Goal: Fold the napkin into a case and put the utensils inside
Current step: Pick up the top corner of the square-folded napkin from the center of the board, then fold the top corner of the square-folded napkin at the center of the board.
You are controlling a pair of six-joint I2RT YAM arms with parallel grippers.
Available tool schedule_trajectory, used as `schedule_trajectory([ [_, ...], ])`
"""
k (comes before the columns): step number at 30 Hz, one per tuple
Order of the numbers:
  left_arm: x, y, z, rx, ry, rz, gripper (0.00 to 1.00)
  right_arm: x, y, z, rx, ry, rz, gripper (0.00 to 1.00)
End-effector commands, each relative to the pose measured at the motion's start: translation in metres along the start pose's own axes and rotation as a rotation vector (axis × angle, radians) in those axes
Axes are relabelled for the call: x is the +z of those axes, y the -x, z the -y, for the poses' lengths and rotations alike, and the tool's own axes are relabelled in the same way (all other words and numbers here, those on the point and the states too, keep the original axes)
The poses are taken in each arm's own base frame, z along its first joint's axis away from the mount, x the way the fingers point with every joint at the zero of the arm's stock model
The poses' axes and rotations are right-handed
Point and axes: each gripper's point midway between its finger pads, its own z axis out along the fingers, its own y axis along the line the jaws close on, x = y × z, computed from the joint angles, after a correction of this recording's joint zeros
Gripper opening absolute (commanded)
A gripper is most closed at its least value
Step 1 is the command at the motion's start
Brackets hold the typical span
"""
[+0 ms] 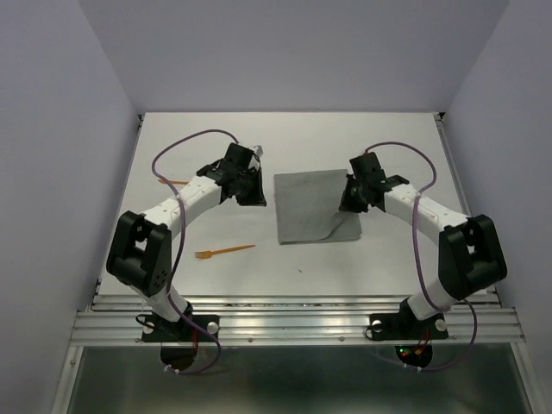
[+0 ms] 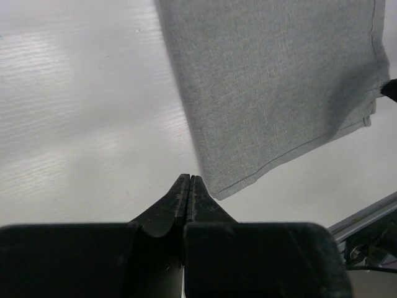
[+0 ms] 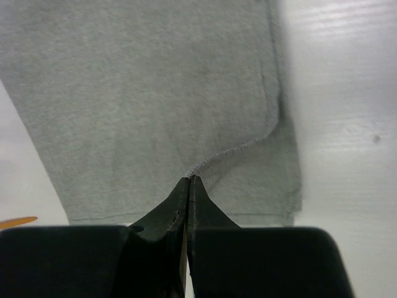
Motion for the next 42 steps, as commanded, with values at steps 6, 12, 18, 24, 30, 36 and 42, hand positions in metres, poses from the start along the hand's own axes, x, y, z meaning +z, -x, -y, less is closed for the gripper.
schedule_trajectory([
  [6, -0.059, 0.05, -0.012, -0.051, -0.023, 0.181, 0.0, 0.03, 0.042, -0.099, -0.095, 0.152, 0.048, 0.01],
  [12, -0.068, 0.05, -0.018, -0.077, -0.013, 0.198, 0.0, 0.054, 0.066, -0.145, -0.107, 0.225, 0.058, 0.01],
  [18, -0.068, 0.046, -0.021, -0.088, -0.005, 0.194, 0.0, 0.074, 0.074, -0.165, -0.107, 0.263, 0.039, 0.01],
  [24, -0.068, 0.042, -0.023, -0.095, -0.003, 0.187, 0.0, 0.083, 0.071, -0.183, -0.111, 0.297, 0.024, 0.01],
  [30, -0.067, 0.039, -0.024, -0.1, 0.001, 0.183, 0.0, 0.085, 0.067, -0.199, -0.115, 0.33, 0.018, 0.01],
  [36, -0.069, 0.036, -0.025, -0.102, 0.003, 0.182, 0.0, 0.096, 0.064, -0.198, -0.112, 0.32, 0.005, 0.01],
  [42, -0.066, 0.032, -0.027, -0.108, 0.003, 0.174, 0.0, 0.098, 0.065, -0.2, -0.106, 0.322, 0.007, 0.01],
])
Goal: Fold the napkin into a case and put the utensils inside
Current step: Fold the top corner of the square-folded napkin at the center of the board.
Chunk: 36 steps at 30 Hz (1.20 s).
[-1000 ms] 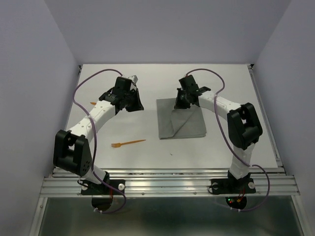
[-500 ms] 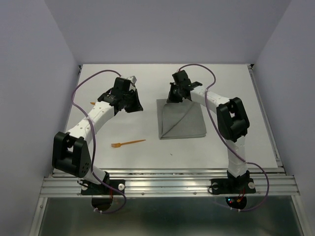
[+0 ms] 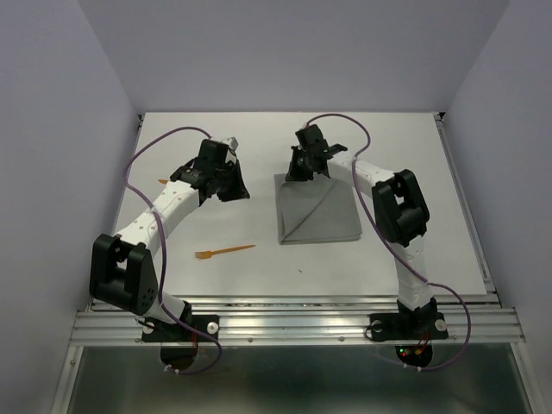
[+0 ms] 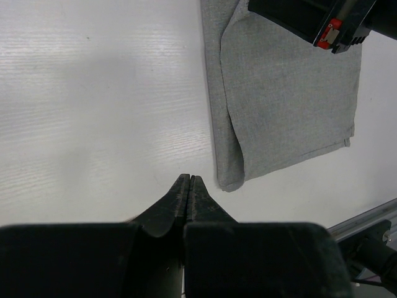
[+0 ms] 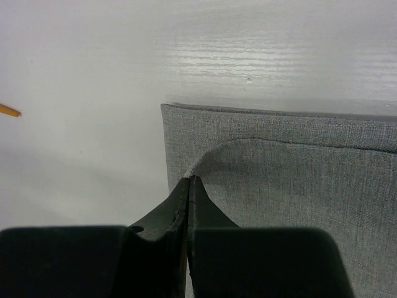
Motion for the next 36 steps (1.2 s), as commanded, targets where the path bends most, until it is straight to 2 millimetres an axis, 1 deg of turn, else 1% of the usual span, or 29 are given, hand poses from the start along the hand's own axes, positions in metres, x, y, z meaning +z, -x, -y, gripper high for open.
schedule_trajectory([
  [1, -0.01, 0.004, 0.004, 0.002, -0.02, 0.031, 0.0, -0.003, 0.02, -0.021, -0.001, 0.046, 0.058, 0.01],
  [14, -0.012, 0.001, 0.003, 0.0, -0.022, 0.028, 0.0, 0.0, 0.025, -0.014, 0.044, 0.007, 0.095, 0.01],
  [36, -0.016, -0.004, 0.001, 0.0, -0.022, 0.03, 0.0, 0.009, 0.029, -0.012, 0.077, -0.008, 0.114, 0.01],
])
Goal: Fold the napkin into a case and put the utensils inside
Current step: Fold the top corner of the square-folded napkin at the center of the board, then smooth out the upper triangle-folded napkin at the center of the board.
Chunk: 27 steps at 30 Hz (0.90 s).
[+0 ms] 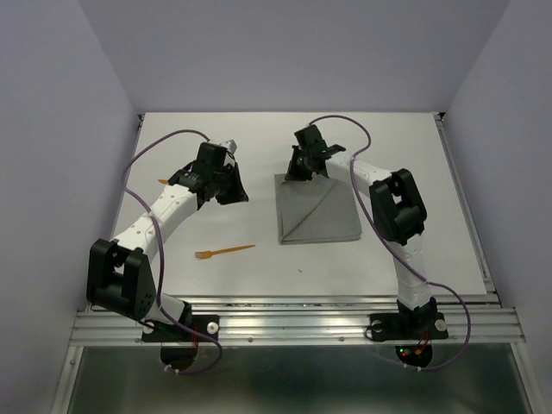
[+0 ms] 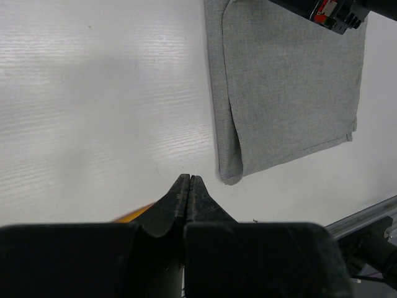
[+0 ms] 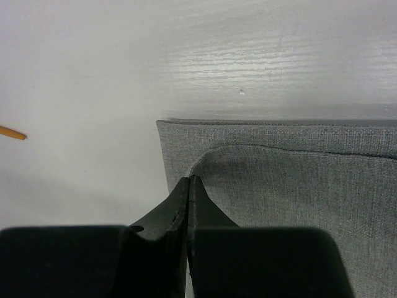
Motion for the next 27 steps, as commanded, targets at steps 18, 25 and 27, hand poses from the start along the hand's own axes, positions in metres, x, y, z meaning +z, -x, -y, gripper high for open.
schedule_trajectory([
  [18, 0.003, -0.005, 0.023, -0.003, -0.085, -0.002, 0.0, -0.048, 0.048, -0.015, -0.004, 0.002, 0.227, 0.51],
  [25, 0.031, -0.037, 0.08, 0.05, -0.195, -0.095, 0.0, -0.081, 0.035, 0.052, -0.045, -0.097, 0.207, 0.2],
  [27, 0.039, -0.05, 0.097, 0.07, -0.231, -0.123, 0.0, -0.084, 0.029, 0.066, -0.042, -0.111, 0.187, 0.08],
])
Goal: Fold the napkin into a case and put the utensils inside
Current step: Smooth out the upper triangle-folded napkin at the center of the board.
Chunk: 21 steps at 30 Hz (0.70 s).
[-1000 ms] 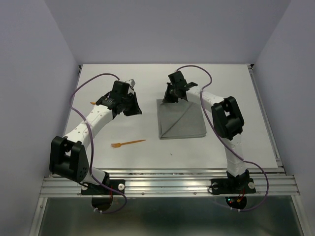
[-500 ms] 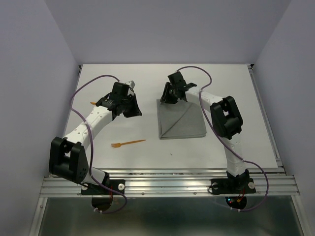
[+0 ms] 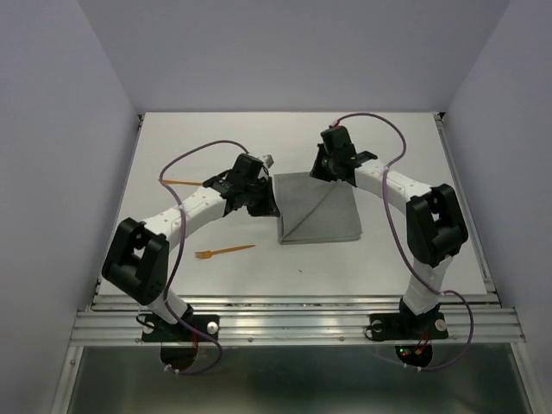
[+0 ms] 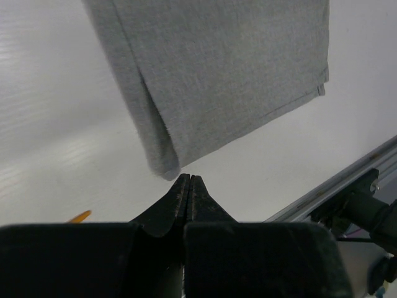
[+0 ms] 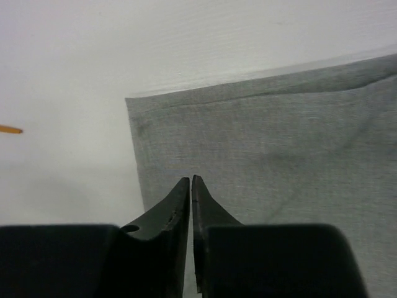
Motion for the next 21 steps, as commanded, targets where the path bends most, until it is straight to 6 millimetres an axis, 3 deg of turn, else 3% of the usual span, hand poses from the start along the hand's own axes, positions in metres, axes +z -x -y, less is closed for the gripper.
schedule_trajectory([
  [1, 0.02, -0.007, 0.04, 0.023, -0.11, -0.035, 0.0, -0.008, 0.002, 0.043, -0.022, -0.06, 0.009, 0.06],
  [5, 0.036, -0.017, 0.054, 0.022, -0.161, -0.066, 0.0, -0.006, -0.011, 0.06, -0.029, -0.081, -0.03, 0.01],
  [8, 0.05, -0.023, 0.051, 0.017, -0.16, -0.099, 0.0, 0.001, -0.014, 0.067, -0.026, -0.093, -0.048, 0.01],
  [13, 0.069, -0.031, 0.036, 0.023, -0.112, -0.133, 0.0, 0.015, -0.001, 0.079, -0.004, -0.113, -0.042, 0.01],
  [21, 0.078, -0.032, 0.022, 0.039, -0.048, -0.143, 0.0, 0.037, 0.012, 0.1, 0.003, -0.159, -0.046, 0.01],
])
